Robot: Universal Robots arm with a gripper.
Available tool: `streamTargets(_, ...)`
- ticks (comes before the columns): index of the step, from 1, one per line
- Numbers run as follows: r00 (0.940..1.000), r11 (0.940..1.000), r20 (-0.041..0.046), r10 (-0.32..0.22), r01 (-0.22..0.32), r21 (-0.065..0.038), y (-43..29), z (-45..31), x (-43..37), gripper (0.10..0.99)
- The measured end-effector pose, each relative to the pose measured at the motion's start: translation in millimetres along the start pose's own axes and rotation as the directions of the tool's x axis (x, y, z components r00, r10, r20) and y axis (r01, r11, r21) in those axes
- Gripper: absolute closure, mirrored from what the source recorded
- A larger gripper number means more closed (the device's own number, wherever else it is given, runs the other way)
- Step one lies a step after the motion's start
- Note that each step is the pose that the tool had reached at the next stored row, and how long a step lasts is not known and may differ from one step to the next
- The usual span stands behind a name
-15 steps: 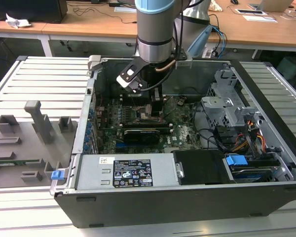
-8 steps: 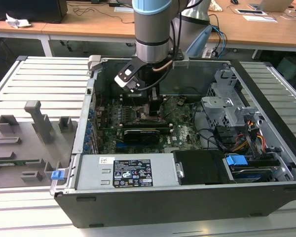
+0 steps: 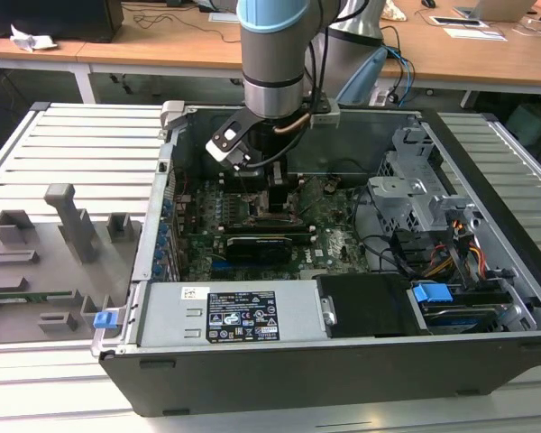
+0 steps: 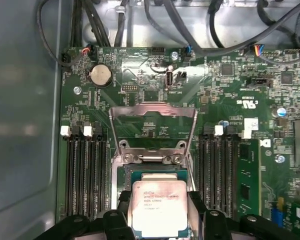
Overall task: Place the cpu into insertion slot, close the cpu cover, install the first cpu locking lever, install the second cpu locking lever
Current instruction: 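Place the cpu into insertion slot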
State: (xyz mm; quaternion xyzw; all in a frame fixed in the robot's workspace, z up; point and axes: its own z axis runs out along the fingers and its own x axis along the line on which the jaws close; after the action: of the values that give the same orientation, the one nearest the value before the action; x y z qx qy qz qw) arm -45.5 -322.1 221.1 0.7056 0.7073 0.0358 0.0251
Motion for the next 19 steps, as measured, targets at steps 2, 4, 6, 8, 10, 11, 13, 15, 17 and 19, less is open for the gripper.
streamTargets(2, 1.0, 1.0, 0.0, 0.0, 0.0, 0.0, -2.3, 3.8, 0.8, 0.557)
streamTargets(4, 1.0, 1.0, 0.0007, 0.007, -0.007, 0.0, -2.7, 8.5, 0.8, 0.557)
streamTargets(6, 0.9999, 0.9999, 0.0013, 0.014, -0.014, 0.0, -2.8, 10.6, 0.7, 0.557)
streamTargets(8, 0.9998, 0.9998, 0.0018, 0.02, -0.02, 0.0, -2.9, 11.6, 0.7, 0.557)
streamTargets(10, 0.9998, 0.9998, 0.0018, 0.021, -0.021, 0.0, -2.8, 12.8, 0.7, 0.557)
streamTargets(11, 0.9998, 0.9998, 0.0018, 0.021, -0.021, 0.0, -2.6, 14.1, 0.7, 0.557)
streamTargets(13, 0.9998, 0.9998, 0.0018, 0.021, -0.021, 0.0, -2.3, 16.0, 0.6, 0.557)
streamTargets(15, 0.9998, 0.9998, 0.0018, 0.021, -0.021, 0.0, -2.4, 17.9, 0.7, 0.557)
streamTargets(17, 0.9998, 0.9998, 0.0036, 0.021, -0.021, 0.0, -2.5, 19.0, 0.8, 0.557)
streamTargets(19, 0.9998, 0.9998, 0.0044, 0.021, -0.021, 0.0, -2.6, 19.0, 0.8, 0.557)
